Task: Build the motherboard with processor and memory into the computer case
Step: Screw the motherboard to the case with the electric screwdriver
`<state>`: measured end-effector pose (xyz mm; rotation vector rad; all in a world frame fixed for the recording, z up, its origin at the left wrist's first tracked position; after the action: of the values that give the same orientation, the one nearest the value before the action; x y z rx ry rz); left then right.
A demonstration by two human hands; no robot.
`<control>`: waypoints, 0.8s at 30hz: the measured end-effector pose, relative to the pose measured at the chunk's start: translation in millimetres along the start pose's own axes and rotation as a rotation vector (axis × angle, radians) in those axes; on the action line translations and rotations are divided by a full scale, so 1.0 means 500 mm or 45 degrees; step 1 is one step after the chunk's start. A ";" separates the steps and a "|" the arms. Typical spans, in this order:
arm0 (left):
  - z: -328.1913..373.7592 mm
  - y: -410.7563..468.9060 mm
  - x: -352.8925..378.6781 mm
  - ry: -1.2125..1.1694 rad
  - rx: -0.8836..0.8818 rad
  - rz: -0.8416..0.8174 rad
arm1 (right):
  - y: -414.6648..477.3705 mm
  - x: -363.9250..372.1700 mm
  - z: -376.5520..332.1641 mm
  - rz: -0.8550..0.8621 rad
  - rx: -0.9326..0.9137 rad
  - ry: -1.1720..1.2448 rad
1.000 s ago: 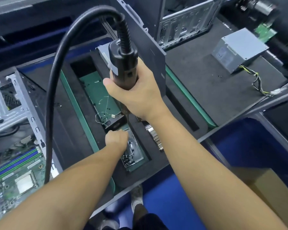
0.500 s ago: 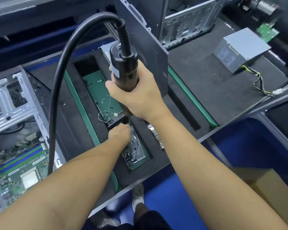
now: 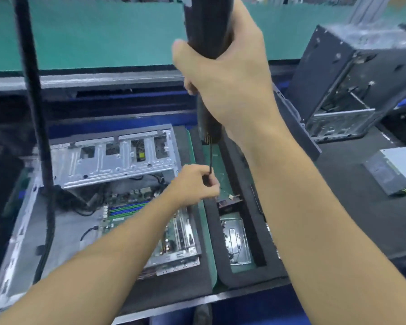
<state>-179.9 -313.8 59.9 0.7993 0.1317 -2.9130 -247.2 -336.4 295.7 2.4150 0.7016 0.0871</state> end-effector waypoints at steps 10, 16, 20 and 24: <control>-0.233 -0.204 -0.255 -0.249 -0.284 0.285 | -0.023 0.240 0.011 -0.138 0.186 0.176; -0.317 -0.259 -0.255 -0.384 -0.337 0.178 | -0.058 0.321 0.070 -0.166 0.282 0.177; -0.342 -0.258 -0.233 -0.504 -0.413 0.111 | -0.070 0.330 0.093 -0.152 0.313 0.126; -0.341 -0.248 -0.214 -0.667 -0.430 0.168 | -0.076 0.330 0.106 -0.149 0.296 0.039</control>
<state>-19.6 -161.8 -25.0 -0.0112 0.4778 -2.7516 -111.8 -256.7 213.7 2.5906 0.9092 -0.0059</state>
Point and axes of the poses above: each hand's wrist, its own y-axis towards the middle knuckle, its own x-axis out of the palm, z = x × y, the point moved 5 cm from there along y, towards the middle knuckle, and after that the axes turned 1 degree about -z, right-handed, at the moved point
